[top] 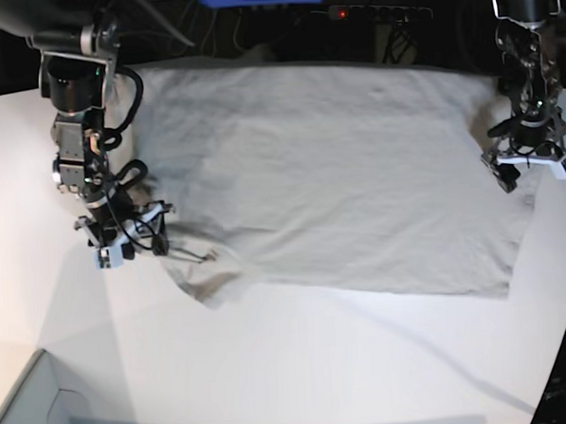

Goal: Layout the t-shirt on the table in an organized manner, then fold the t-shirt properly
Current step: 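Grasp the shirt hem corner with the right gripper and drag it outward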

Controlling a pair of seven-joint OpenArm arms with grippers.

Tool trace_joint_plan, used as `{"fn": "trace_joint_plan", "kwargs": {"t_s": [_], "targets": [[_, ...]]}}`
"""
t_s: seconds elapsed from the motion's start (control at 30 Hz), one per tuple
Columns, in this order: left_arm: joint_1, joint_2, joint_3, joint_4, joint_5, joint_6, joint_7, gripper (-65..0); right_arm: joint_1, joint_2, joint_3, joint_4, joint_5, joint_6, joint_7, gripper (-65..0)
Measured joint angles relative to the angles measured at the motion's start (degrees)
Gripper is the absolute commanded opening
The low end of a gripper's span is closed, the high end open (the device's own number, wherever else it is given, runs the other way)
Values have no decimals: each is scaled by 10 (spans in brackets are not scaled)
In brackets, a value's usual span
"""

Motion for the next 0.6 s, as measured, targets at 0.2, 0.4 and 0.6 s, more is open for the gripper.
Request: {"fn": "trace_joint_plan", "kwargs": {"t_s": [0.2, 0.4, 0.6], "targets": [[0, 3, 1, 0, 0, 2, -2, -68, -41, -14, 0, 166, -13, 0, -83, -254], [0, 4, 1, 0, 0, 2, -4, -68, 37, -22, -30, 129, -7, 11, -138, -256], [1, 4, 1, 1, 0, 2, -6, -68, 70, -24, -62, 2, -10, 11, -146, -258]]}}
